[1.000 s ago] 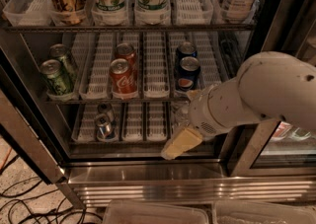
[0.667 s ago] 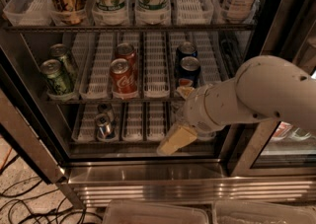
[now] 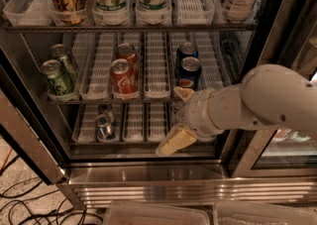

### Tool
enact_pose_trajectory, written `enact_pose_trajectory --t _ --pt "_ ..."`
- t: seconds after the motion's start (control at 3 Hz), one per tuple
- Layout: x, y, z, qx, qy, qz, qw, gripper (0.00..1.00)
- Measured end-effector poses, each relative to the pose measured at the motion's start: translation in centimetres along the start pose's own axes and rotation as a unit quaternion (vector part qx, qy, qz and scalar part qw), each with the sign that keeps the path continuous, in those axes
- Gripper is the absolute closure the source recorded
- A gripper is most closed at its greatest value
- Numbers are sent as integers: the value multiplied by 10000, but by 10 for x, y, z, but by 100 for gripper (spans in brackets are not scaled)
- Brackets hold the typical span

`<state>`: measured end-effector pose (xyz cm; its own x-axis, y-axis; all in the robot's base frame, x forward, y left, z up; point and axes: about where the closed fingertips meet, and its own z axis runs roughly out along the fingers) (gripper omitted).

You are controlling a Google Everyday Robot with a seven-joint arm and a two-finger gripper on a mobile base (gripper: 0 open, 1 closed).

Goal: Pick 7up can from top shelf of fridge

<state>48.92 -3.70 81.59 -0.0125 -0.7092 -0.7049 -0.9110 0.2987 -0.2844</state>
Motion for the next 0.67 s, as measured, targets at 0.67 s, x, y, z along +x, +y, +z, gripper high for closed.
enact_pose_trajectory --t 0.67 --pt "28 -1 24 590 -1972 1238 9707 0"
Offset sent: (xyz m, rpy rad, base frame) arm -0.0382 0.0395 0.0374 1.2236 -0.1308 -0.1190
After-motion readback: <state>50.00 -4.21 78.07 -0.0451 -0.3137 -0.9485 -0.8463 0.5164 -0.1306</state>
